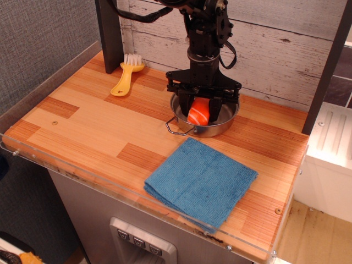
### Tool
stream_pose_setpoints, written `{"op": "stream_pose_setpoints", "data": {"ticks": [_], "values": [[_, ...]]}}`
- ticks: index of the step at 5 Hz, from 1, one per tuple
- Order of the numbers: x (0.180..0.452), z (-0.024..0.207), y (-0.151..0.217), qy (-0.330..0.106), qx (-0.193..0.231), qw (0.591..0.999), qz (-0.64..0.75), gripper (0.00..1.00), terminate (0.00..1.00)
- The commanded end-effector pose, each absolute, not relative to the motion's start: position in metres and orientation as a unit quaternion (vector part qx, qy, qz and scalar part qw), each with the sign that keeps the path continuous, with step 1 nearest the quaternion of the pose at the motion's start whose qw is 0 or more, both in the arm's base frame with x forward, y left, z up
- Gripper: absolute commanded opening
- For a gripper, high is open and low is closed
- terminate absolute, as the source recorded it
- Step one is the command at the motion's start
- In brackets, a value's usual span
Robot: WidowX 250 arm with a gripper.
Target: Move the sushi to the right of the brush.
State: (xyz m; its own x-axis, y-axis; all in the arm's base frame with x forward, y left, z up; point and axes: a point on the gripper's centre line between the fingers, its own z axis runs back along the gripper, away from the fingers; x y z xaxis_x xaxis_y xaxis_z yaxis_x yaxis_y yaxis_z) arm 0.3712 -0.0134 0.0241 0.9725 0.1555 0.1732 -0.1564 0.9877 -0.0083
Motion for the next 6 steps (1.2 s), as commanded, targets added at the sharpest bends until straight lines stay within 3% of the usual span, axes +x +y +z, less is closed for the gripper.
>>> {"op": "stream_pose_setpoints", "data": {"ticks": [1,2,4,6], "values": [[0.379,0.126,0.035,-0.200,-0.058,0.978,0.030,0.00,0.00],[0.390,0.134,0.059,-0.180,-0.028,0.983,-0.017,0.00,0.00],[0.405,0.099,0.084,-0.122,0.019,0.990,-0.063,0.00,0.00],[0.401,0.069,0.084,-0.113,0.028,0.992,-0.052,0.00,0.00]]}}
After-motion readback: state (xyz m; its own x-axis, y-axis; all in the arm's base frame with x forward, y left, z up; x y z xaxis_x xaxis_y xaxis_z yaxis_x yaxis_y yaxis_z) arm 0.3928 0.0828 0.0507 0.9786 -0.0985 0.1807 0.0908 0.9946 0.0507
